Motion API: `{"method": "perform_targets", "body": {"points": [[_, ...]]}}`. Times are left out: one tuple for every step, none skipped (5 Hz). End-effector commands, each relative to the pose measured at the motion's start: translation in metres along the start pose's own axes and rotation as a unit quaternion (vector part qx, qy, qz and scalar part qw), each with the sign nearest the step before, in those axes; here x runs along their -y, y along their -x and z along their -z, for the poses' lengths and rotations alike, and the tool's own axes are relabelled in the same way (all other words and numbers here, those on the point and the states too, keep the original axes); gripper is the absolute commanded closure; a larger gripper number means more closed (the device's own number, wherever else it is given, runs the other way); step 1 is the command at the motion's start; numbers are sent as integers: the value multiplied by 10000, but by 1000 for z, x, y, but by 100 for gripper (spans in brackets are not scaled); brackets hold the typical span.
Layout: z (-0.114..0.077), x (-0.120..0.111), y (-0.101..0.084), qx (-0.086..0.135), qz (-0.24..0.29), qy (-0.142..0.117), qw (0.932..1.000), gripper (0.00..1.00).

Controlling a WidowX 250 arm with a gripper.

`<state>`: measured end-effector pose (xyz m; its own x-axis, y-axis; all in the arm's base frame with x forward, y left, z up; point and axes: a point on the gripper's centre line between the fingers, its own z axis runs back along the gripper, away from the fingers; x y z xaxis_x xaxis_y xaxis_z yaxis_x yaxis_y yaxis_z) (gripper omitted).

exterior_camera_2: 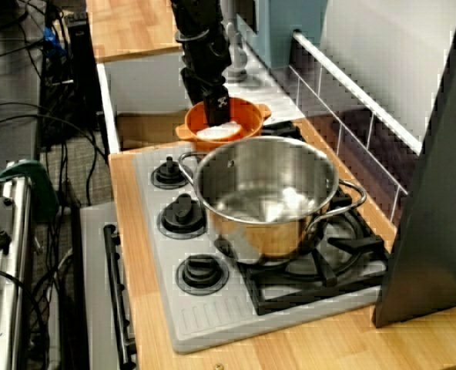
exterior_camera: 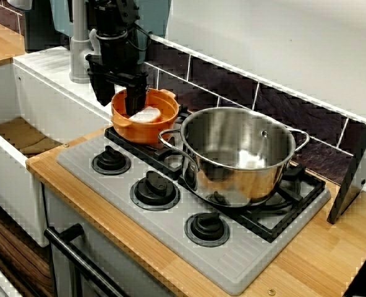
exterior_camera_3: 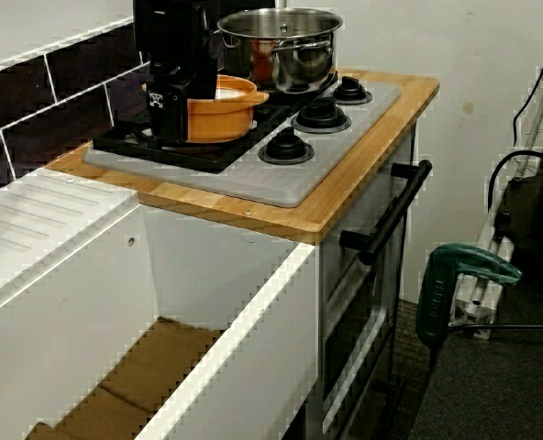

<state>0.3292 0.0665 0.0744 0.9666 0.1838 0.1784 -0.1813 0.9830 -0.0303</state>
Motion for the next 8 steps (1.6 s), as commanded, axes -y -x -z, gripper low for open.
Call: {"method": "perform_targets", "body": {"points": [[0, 0, 0, 0, 0, 0, 10000, 100], [-5, 10, 3, 79, -44, 33, 10000, 100], [-9, 17, 6, 221, 26, -43, 9997, 100], [-11, 15, 6, 192, -40, -75, 9998, 100], [-26, 14, 1, 218, -151, -34, 9996, 100], [-62, 19, -11, 213, -349, 137, 9991, 100], [-102, 29, -21, 351, -587, 230, 9974, 100], [-116, 48, -18, 529, -495, 199, 9972, 100]]}}
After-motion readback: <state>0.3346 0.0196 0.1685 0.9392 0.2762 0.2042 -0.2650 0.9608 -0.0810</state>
